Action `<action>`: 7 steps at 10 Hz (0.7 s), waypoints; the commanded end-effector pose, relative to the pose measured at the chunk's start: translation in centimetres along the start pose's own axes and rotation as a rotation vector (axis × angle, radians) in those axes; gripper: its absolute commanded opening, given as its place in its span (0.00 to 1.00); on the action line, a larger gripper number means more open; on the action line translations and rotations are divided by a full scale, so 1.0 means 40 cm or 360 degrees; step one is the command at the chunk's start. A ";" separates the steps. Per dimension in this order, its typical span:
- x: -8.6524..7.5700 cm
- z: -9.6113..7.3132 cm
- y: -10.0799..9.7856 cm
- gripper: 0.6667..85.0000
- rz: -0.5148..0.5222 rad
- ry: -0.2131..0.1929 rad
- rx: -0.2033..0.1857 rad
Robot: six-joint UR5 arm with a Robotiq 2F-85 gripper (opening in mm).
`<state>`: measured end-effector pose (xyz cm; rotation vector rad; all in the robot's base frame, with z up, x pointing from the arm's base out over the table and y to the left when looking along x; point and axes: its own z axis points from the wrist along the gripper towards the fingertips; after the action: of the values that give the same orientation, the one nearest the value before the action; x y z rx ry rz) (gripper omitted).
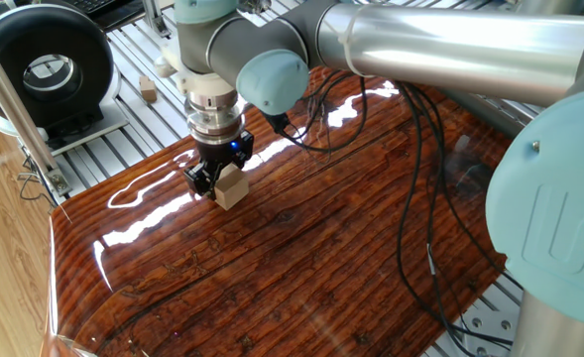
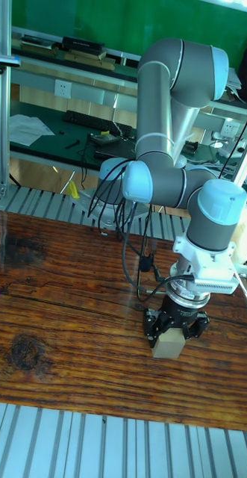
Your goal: Hold a small block with the gripper and sweep it from left to right on the table
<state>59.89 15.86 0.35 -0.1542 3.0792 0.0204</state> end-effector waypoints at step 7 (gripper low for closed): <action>0.018 -0.022 -0.009 0.00 0.0022 0.0022 -0.0066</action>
<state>59.16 15.67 1.00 -0.1431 3.0958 0.0653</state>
